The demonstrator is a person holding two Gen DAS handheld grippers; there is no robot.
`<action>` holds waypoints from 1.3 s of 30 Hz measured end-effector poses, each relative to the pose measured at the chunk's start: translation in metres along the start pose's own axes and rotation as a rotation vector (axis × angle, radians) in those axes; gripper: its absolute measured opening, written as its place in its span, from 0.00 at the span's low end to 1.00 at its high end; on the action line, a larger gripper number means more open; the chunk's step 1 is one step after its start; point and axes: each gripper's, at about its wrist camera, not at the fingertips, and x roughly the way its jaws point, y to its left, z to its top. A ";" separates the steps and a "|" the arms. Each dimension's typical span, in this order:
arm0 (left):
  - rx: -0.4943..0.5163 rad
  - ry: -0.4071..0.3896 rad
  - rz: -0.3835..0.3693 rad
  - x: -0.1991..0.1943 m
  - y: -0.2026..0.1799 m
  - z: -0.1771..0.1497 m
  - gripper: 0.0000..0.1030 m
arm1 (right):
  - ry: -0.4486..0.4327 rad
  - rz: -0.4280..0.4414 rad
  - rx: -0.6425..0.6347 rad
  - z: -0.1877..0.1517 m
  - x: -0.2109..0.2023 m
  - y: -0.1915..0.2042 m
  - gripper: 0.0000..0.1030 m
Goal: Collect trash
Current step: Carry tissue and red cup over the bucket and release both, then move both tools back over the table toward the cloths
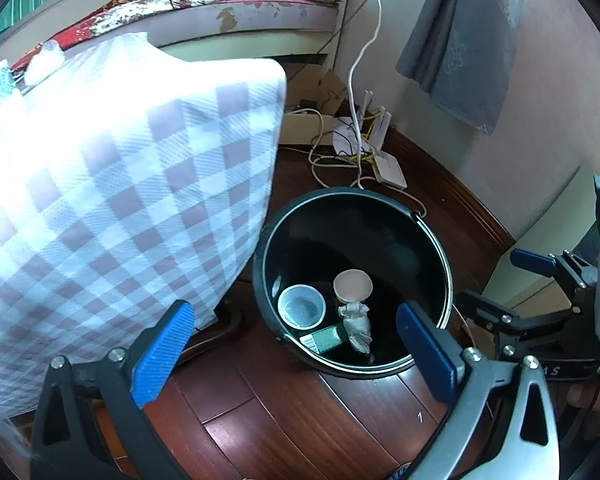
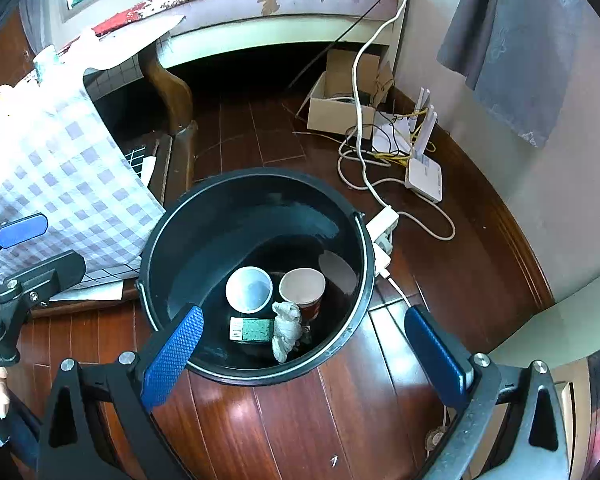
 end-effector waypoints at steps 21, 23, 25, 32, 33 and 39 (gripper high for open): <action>-0.054 -0.093 0.083 -0.061 0.037 -0.015 0.99 | -0.153 0.048 -0.013 0.005 -0.047 0.048 0.99; -0.061 -0.104 0.093 -0.066 0.040 -0.016 0.99 | -0.166 0.058 -0.015 0.005 -0.049 0.054 0.99; -0.069 -0.119 0.104 -0.072 0.044 -0.018 0.99 | -0.181 0.061 -0.022 0.006 -0.052 0.061 0.99; -0.125 -0.163 0.144 -0.094 0.072 -0.026 0.99 | -0.255 0.112 -0.058 0.014 -0.064 0.085 0.99; -0.134 -0.172 0.152 -0.099 0.078 -0.026 0.99 | -0.271 0.127 -0.061 0.016 -0.066 0.090 0.99; -0.209 -0.218 0.209 -0.122 0.120 -0.031 0.99 | -0.355 0.195 -0.103 0.029 -0.079 0.126 0.99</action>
